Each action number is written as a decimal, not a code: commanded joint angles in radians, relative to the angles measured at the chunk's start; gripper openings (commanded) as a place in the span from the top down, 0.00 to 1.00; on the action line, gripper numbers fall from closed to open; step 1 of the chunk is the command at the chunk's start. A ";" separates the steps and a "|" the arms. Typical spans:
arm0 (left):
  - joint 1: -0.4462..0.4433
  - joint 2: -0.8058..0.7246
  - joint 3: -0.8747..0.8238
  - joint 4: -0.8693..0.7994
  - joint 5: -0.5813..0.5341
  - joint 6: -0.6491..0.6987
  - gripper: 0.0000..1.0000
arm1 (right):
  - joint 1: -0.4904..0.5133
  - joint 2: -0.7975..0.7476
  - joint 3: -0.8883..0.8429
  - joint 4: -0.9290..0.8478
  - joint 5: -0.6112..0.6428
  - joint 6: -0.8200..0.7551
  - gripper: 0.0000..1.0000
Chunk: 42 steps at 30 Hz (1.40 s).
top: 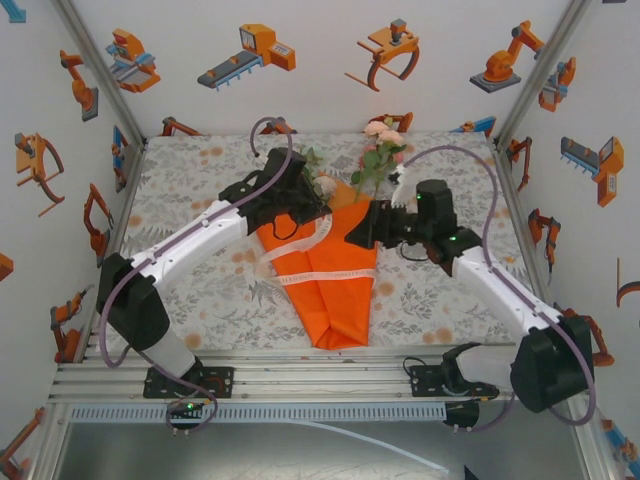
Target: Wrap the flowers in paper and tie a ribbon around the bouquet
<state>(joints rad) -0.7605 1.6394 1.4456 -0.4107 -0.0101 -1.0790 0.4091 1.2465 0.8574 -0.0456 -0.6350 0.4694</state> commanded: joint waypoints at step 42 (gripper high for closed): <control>-0.122 0.102 -0.289 0.244 0.335 1.251 0.38 | 0.007 0.103 0.080 -0.054 0.296 0.087 1.00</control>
<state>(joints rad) -0.8814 1.7275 1.1137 -0.1528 0.2855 0.1223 0.4202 1.3556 0.9104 -0.0814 -0.3279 0.5663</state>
